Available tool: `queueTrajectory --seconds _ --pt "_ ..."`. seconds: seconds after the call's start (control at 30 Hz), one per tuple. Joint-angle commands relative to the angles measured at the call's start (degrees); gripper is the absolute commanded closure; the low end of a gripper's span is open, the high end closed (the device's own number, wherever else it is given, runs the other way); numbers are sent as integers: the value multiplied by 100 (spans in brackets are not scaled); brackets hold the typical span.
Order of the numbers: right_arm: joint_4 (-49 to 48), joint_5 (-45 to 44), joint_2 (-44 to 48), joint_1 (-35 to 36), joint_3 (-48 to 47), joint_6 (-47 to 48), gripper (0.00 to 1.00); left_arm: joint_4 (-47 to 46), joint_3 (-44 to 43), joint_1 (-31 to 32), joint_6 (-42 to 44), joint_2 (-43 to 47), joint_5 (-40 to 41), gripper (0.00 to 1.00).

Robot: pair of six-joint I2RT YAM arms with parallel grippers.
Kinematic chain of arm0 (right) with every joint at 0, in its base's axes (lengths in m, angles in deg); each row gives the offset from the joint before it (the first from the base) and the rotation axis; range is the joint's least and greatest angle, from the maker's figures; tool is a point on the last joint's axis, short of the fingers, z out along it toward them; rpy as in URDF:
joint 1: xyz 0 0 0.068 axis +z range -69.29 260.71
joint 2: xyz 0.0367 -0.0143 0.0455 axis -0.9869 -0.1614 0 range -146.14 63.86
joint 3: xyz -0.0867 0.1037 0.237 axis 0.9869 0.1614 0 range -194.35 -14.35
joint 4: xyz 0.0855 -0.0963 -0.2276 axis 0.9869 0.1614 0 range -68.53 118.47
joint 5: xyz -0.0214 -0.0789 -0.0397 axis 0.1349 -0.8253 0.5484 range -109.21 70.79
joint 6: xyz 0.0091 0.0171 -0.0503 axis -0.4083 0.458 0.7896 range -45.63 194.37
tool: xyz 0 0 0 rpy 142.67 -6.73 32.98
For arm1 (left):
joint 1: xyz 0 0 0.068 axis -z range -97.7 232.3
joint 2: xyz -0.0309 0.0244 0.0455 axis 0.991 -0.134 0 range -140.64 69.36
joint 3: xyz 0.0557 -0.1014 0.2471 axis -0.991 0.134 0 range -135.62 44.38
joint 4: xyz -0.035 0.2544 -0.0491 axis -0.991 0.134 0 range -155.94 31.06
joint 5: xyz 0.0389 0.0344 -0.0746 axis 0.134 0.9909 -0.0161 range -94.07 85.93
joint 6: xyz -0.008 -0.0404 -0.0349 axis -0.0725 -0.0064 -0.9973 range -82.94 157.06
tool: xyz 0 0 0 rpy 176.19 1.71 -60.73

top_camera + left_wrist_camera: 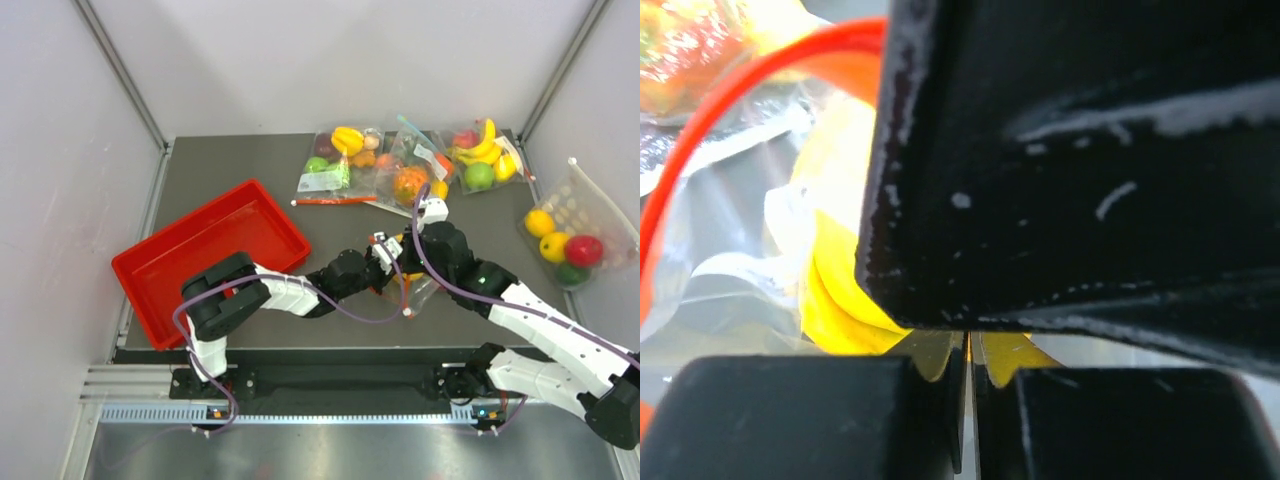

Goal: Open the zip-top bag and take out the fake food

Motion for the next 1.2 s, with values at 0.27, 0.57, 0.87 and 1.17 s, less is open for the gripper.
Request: queueTrajectory --seconds 0.27,0.57,0.87,1.17 --pt "319 -126 207 -308 -252 396 100 545 399 139 548 624 246 95" --pt "679 -742 357 -308 -490 448 99 133 890 42 284 641 476 95" --pt "293 -207 164 -317 -666 396 100 -149 883 51 284 632 -324 61" --pt "-58 260 181 -300 -323 159 100 -561 540 112 -66 474 -281 49"
